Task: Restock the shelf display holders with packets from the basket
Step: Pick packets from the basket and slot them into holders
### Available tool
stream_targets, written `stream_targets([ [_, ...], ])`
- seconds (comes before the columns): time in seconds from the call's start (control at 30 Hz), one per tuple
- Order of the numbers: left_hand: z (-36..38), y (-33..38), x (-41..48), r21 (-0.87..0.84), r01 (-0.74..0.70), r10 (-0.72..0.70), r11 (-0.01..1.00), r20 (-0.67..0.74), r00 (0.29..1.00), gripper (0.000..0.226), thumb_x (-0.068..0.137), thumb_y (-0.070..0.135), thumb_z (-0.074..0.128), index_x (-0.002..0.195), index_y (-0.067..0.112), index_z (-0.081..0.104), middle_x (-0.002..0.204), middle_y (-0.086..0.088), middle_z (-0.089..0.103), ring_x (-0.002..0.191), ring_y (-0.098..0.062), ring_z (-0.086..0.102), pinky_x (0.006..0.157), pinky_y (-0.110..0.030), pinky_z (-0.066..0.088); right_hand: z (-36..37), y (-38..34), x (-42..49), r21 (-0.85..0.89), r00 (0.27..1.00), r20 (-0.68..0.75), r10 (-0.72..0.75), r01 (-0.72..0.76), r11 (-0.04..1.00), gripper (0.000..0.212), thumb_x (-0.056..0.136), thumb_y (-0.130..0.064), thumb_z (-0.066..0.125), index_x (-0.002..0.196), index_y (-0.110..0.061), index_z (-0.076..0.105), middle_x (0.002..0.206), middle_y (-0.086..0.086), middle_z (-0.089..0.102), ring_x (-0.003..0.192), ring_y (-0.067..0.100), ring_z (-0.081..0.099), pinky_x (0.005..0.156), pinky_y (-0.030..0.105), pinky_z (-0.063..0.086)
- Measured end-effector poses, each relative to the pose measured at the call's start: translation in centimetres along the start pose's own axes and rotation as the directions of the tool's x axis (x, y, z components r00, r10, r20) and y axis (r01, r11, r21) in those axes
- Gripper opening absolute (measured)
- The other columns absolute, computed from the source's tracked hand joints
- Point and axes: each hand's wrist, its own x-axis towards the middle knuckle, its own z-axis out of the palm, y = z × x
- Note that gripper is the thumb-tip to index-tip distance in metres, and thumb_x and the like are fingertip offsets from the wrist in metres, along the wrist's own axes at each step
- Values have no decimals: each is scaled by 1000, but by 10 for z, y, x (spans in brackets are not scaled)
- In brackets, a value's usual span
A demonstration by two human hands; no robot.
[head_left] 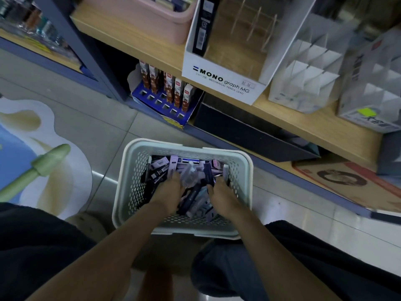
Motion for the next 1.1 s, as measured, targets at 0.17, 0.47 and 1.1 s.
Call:
stream_targets([
  [0.17,-11,5,-23,-502,-57,-15,863,-140,990,12,99,5,36,94,15,42,74,-2,47,59,-14,42,59,-33,35,3,-10,-20,110,994,-103,-42,53,992,36,101,-34,35,126,-9,37,87,14,62,75,30,60,59,34,42],
  [0.47,-27,46,-60,-898,-5,-52,441,-31,998,18,94,20,50,87,15,35,85,1,49,81,-6,55,62,-11,49,39,-43,-60,30,892,-164,-420,430,902,50,96,-53,19,132,-24,38,125,2,55,111,14,55,93,35,47],
  [1.1,-67,16,-61,-744,1,-197,668,-176,964,5,98,5,37,103,6,37,70,-4,46,57,-11,45,44,-9,38,16,-45,-25,-211,837,-277,-472,427,879,39,98,-20,45,135,-10,41,127,9,54,112,20,55,92,30,46],
])
